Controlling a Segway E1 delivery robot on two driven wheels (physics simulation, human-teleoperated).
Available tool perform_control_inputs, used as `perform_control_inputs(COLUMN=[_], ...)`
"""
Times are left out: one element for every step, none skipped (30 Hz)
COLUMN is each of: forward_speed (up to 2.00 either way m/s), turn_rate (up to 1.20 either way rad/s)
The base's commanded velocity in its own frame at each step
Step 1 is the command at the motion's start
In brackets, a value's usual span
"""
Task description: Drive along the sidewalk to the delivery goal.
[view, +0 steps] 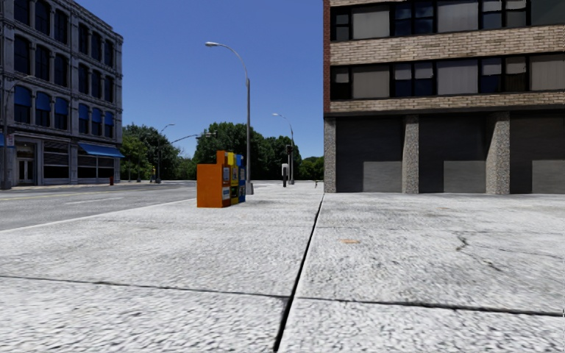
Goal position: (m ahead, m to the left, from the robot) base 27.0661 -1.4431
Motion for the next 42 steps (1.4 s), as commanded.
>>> perform_control_inputs(forward_speed=[2.00,2.00,2.00,2.00,2.00,2.00,2.00,2.00,2.00,2.00,2.00,2.00,2.00,2.00,2.00,2.00,2.00,2.00,2.00,2.00,2.00,2.00,2.00,2.00,2.00,2.00,2.00,2.00,2.00,2.00,2.00,2.00,2.00,2.00,2.00,2.00,2.00,2.00,2.00,2.00,2.00,2.00], turn_rate=[0.00,0.00,0.00,0.00,0.00,0.00,0.00,0.00,0.00,0.00,0.00,0.00,0.00,0.00,0.00,0.00,0.00,0.00,0.00,0.00,0.00,0.00,0.00,0.00,0.00,0.00,0.00,0.00,0.00,0.00,0.00,0.00,0.00,0.00,0.00,0.00,0.00,0.00,-0.06,-0.12,-0.12,-0.15])
